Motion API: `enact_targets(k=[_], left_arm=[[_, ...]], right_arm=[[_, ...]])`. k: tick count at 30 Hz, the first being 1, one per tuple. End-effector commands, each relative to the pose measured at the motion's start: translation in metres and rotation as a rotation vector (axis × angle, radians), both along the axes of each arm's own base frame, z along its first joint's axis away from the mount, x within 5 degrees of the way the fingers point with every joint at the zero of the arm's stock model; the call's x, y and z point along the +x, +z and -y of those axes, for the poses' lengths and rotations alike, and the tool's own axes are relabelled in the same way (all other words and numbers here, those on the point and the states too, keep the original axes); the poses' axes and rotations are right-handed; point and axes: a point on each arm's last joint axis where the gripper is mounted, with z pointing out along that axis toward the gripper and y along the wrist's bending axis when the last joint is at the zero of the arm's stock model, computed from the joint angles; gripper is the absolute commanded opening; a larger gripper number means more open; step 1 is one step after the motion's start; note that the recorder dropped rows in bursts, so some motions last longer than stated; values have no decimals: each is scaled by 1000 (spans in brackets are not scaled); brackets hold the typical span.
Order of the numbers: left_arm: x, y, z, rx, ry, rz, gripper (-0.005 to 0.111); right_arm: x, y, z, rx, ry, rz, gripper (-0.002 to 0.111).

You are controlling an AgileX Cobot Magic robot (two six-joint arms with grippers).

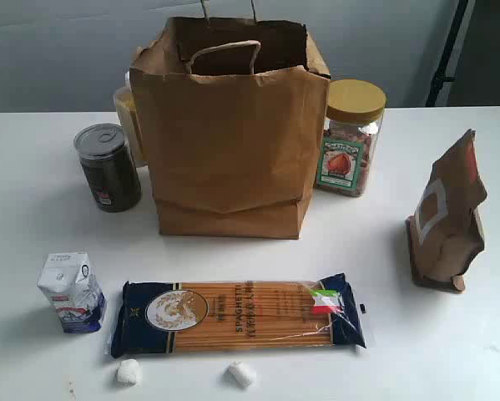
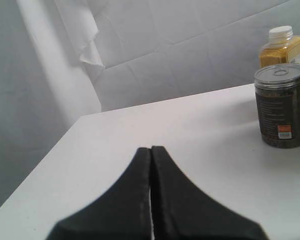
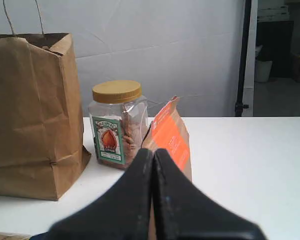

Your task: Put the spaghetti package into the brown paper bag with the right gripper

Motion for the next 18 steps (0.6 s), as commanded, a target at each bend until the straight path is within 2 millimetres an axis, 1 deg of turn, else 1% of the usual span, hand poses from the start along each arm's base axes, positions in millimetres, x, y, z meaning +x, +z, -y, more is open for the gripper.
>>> enact_targets(k=[1, 3, 5, 7, 9, 13, 16, 18], left_arm=[[0, -1, 0, -7, -3, 4, 0], [0, -1, 0, -7, -3, 4, 0], [0, -1, 0, -7, -3, 4, 0], [0, -1, 0, -7, -3, 4, 0], [0, -1, 0, -7, -3, 4, 0], [0, -1, 0, -7, -3, 4, 0], [0, -1, 0, -7, -3, 4, 0], [0, -1, 0, -7, -3, 4, 0]], right_arm=[[0, 0, 0, 6, -7, 11, 0], [0, 4, 0, 74, -6, 26, 0], [0, 11, 1, 309, -8, 18, 0], [0, 13, 1, 483, -7, -28, 0], [-1, 17, 1, 479, 3, -18, 0], [-8, 42, -1, 390, 71, 34, 0], [-13, 58, -4, 347, 152, -7, 0], [-12, 67, -10, 269, 214, -57, 0]])
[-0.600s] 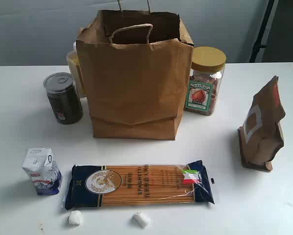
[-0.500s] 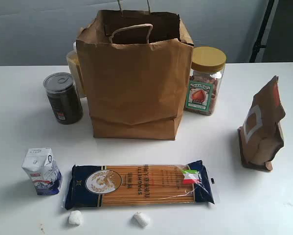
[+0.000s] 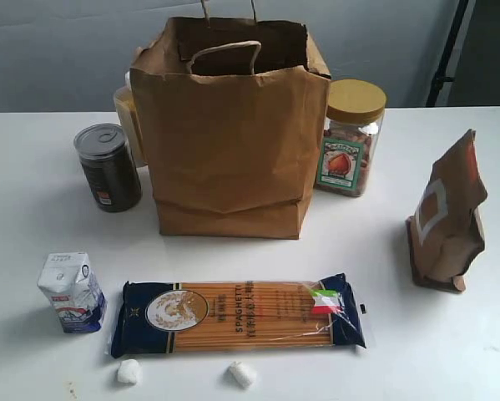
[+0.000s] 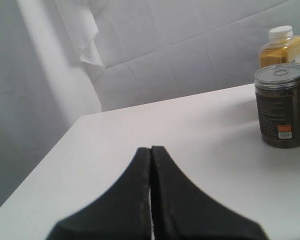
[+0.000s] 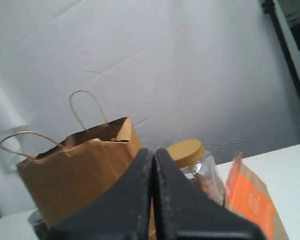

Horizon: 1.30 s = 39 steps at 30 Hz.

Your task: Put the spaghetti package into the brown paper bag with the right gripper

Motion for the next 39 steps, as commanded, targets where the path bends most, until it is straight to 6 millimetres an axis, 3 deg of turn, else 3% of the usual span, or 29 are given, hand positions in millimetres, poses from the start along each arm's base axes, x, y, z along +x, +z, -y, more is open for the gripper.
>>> enact_targets(k=[1, 8, 14, 16, 19, 21, 24, 26, 28, 32, 39], left_arm=[[0, -1, 0, -7, -3, 4, 0], [0, -1, 0, -7, -3, 4, 0], [0, -1, 0, -7, -3, 4, 0], [0, -1, 0, -7, -3, 4, 0], [0, -1, 0, -7, -3, 4, 0], [0, -1, 0, -7, -3, 4, 0], [0, -1, 0, -7, -3, 4, 0], [0, -1, 0, -7, -3, 4, 0], [0, -1, 0, -7, -3, 4, 0], [0, -1, 0, -7, -3, 4, 0], [0, -1, 0, -7, -3, 4, 0]], right_arm=[[-1, 20, -10, -176, 135, -37, 0], [28, 53, -53, -598, 405, -122, 0], [74, 51, -110, -947, 695, -298, 0], [89, 45, -130, -1019, 778, -353, 2], [112, 35, -161, -1082, 865, -435, 17], [124, 26, -185, -1119, 927, -479, 36], [137, 14, -218, -1173, 991, -499, 74], [144, 1, -240, -1204, 1026, -513, 92], [148, -16, -258, -1258, 1063, -531, 98], [151, -46, -288, -1348, 1131, -565, 99], [145, -85, -320, -1451, 1188, -547, 99]])
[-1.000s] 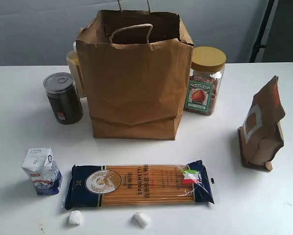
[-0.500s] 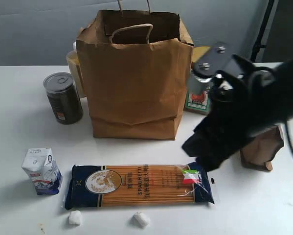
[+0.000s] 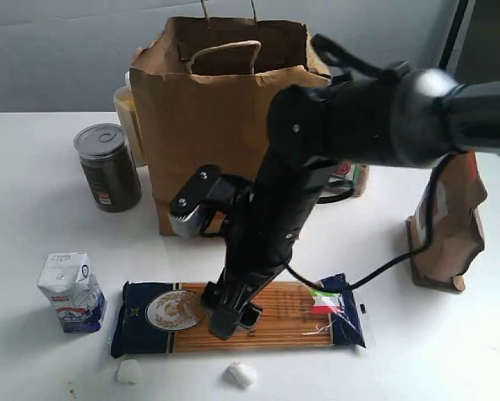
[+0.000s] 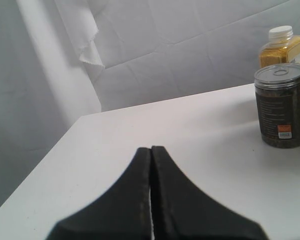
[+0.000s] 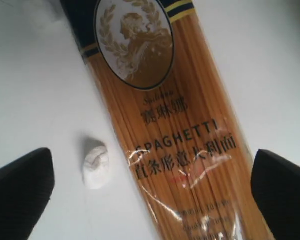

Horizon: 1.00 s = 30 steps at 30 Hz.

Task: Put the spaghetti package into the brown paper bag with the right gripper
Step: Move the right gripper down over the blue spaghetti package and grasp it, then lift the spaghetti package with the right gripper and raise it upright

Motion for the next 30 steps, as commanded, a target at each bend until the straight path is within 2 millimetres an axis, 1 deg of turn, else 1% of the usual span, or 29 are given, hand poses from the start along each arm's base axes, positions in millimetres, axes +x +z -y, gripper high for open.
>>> enact_targets(k=[1, 3, 8, 16, 18, 19, 20, 21, 23, 25, 26, 27, 30], left_arm=[[0, -1, 0, -7, -3, 4, 0], [0, -1, 0, -7, -3, 4, 0], [0, -1, 0, -7, -3, 4, 0], [0, -1, 0, -7, -3, 4, 0], [0, -1, 0, -7, -3, 4, 0], [0, -1, 0, -7, -3, 4, 0], [0, -1, 0, -7, -3, 4, 0], [0, -1, 0, -7, -3, 4, 0], [0, -1, 0, -7, -3, 4, 0], [0, -1, 0, -7, -3, 4, 0], [0, -1, 0, -7, -3, 4, 0], [0, -1, 0, -7, -3, 4, 0], [0, -1, 0, -7, -3, 4, 0]], right_arm=[[-4, -18, -16, -27, 65, 33, 99], [-7, -28, -20, -36, 81, 41, 99], [-5, -42, -26, -39, 100, 84, 99], [-5, -73, -28, -98, 113, 71, 99], [-7, -79, -28, -119, 112, 64, 96], [-7, -80, -27, -127, 104, 64, 93], [-7, -80, -27, -133, 88, 61, 87], [-8, -81, -27, -144, 75, 60, 78], [-8, -78, -26, -155, 56, 55, 56], [-9, -72, -25, -154, 58, 54, 24], [-9, -69, -25, -147, 57, 58, 11], [-9, -64, -25, -135, 54, 65, 1], [-8, -45, -27, -74, 32, 100, 0]])
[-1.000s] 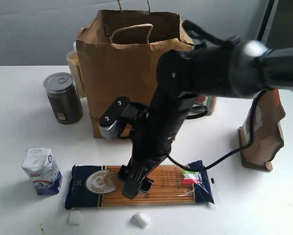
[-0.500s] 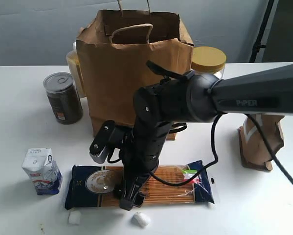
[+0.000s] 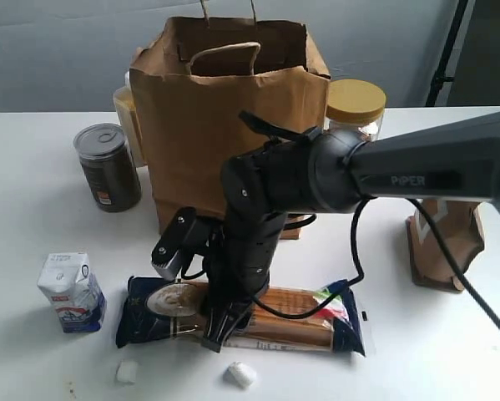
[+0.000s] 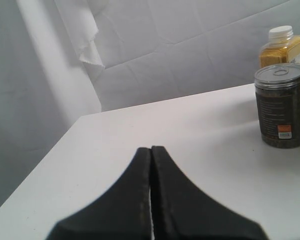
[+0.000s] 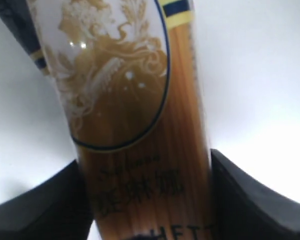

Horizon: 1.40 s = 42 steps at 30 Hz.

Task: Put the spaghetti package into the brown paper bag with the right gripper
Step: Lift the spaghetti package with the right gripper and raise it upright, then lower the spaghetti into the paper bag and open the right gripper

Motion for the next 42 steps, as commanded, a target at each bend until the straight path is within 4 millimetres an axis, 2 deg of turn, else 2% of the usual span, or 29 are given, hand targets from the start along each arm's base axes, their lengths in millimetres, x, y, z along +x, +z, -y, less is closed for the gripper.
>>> enact_targets(k=[1, 8, 9, 13, 19, 23, 24, 28, 32, 34, 37, 38, 39, 42], left_arm=[[0, -1, 0, -7, -3, 4, 0], [0, -1, 0, -7, -3, 4, 0], [0, -1, 0, -7, -3, 4, 0], [0, -1, 0, -7, -3, 4, 0], [0, -1, 0, -7, -3, 4, 0], [0, -1, 0, -7, -3, 4, 0], [0, -1, 0, -7, -3, 4, 0], [0, -1, 0, -7, -3, 4, 0], [0, -1, 0, -7, -3, 4, 0], [0, -1, 0, -7, -3, 4, 0], [0, -1, 0, -7, -3, 4, 0], [0, -1, 0, -7, -3, 4, 0], [0, -1, 0, -7, -3, 4, 0], [0, -1, 0, -7, -3, 4, 0]], right_arm=[[-5, 25, 1, 47, -23, 23, 0], [-17, 92, 3, 221, -40, 89, 0], [-20, 114, 7, 284, -48, 111, 0], [-29, 161, 18, 431, -74, 141, 0], [-47, 250, 45, 815, -151, 197, 0], [-58, 300, 68, 1071, -207, 240, 0], [-60, 322, 79, 1205, -250, 272, 0], [-54, 360, 96, 1500, -355, 443, 0], [-39, 376, 99, 1711, -442, 673, 0], [-19, 369, 94, 1742, -508, 772, 0], [24, 334, 79, 1622, -574, 827, 0], [32, 327, 77, 1601, -585, 836, 0], [50, 311, 72, 1562, -613, 867, 0], [77, 281, 64, 1506, -688, 824, 0]])
